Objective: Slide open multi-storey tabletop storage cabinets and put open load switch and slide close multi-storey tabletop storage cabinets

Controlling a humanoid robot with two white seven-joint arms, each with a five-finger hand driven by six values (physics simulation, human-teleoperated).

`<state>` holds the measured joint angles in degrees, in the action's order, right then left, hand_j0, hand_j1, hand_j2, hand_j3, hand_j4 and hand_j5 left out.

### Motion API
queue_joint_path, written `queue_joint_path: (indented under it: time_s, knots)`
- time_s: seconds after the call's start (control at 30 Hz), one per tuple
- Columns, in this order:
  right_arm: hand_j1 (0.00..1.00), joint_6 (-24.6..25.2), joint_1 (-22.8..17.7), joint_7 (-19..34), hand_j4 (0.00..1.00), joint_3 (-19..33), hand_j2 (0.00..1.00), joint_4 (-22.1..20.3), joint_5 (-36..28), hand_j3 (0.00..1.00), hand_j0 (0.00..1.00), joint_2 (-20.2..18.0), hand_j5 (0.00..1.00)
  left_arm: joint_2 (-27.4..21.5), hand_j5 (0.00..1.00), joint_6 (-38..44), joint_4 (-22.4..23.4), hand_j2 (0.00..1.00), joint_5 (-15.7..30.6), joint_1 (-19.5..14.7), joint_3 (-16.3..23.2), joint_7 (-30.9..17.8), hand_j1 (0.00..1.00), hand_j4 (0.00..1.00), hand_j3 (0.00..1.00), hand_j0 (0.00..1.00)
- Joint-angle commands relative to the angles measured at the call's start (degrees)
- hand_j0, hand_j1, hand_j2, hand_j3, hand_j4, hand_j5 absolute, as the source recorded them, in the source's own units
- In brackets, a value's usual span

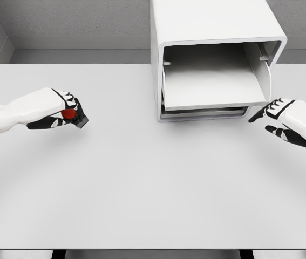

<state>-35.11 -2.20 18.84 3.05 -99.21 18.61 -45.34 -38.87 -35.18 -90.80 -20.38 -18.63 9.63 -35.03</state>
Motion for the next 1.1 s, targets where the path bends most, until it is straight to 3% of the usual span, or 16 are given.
queue_joint_path:
  time_s: [0.0, 0.6, 1.07]
  knots:
    - [0.62, 0.1, 0.0, 0.0, 0.62, 0.0, 0.62, 0.0, -0.4, 0.62, 0.62, -0.1, 0.62, -0.1, 0.44, 0.2, -1.0, 0.44, 0.5, 0.0, -0.1, 0.0, 0.44, 0.44, 0.44, 0.44]
    - [0.67, 0.1, -4.9, 0.6, 0.67, 1.8, 0.67, -0.2, -0.2, 0.67, 0.67, -0.1, 0.67, 0.8, 0.45, 0.2, -11.9, 0.45, 1.0, 0.8, 0.6, 0.0, 0.45, 0.45, 0.45, 0.45]
    - [0.68, 0.1, -5.5, 0.6, 0.68, 2.4, 0.68, -1.3, 0.2, 0.68, 0.68, 0.6, 0.68, 6.3, 0.45, 0.2, -12.3, 0.45, 1.0, -0.2, 1.6, 0.0, 0.45, 0.45, 0.45, 0.45]
